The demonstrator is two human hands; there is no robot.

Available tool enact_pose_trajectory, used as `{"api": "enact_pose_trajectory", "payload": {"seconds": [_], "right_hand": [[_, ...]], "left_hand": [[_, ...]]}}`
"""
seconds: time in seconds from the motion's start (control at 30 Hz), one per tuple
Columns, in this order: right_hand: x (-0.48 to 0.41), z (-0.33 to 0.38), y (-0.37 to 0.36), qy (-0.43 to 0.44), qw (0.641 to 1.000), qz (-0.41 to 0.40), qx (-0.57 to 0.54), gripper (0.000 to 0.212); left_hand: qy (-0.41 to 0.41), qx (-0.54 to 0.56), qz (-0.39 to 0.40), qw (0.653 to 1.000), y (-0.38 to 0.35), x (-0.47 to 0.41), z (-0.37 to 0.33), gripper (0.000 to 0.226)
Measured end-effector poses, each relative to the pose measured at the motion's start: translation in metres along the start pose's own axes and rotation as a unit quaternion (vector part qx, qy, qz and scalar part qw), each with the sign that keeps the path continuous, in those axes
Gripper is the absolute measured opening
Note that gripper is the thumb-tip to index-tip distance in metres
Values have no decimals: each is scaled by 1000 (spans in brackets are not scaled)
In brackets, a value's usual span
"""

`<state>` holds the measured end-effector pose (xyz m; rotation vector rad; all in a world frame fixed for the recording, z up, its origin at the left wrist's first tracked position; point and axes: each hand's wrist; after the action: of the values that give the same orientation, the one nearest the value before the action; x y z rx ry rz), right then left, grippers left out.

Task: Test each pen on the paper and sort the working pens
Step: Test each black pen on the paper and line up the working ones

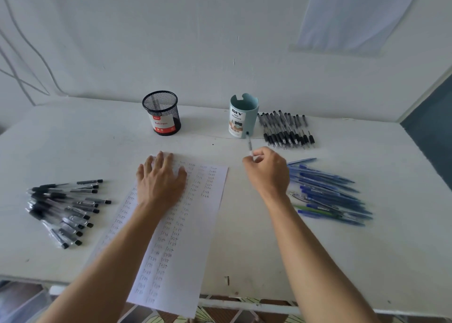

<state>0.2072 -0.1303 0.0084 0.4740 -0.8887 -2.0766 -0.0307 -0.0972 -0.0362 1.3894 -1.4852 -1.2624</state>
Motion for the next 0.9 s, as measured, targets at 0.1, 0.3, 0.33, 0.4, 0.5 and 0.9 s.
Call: {"api": "enact_pose_trajectory", "payload": {"seconds": [0.1,0.3,0.33,0.4,0.5,0.9], "right_hand": [[-26,-10,17,-44,997,-55,-32,20],[-87,-24,35,-93,988,-119,6,26],[-98,-25,36,-103,986,-125,26,28],[-116,-28,38,-121,982,-131,56,29],[-138,-31,41,-144,979,-120,84,25],[-147,-40,30,-150,983,-67,88,38]], "left_hand": [[-1,-3,-6,1000,1,1,-3,57],[1,-4,-9,1000,1,1,-3,56],[1,-3,-11,1000,0,1,-3,56],[1,1,-15,1000,0,0,-3,54],[3,2,-16,1000,1,0,-5,52],[2,11,-30,1000,-1,-1,-3,61]]}}
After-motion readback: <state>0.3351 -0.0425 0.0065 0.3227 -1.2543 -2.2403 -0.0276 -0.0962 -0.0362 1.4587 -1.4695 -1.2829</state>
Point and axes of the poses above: each hand's wrist, its own x-axis away from the middle knuckle, its own y-axis out of the back of the hand, z = x × y, and after that the axes turned 9 degrees about -y, right-handed
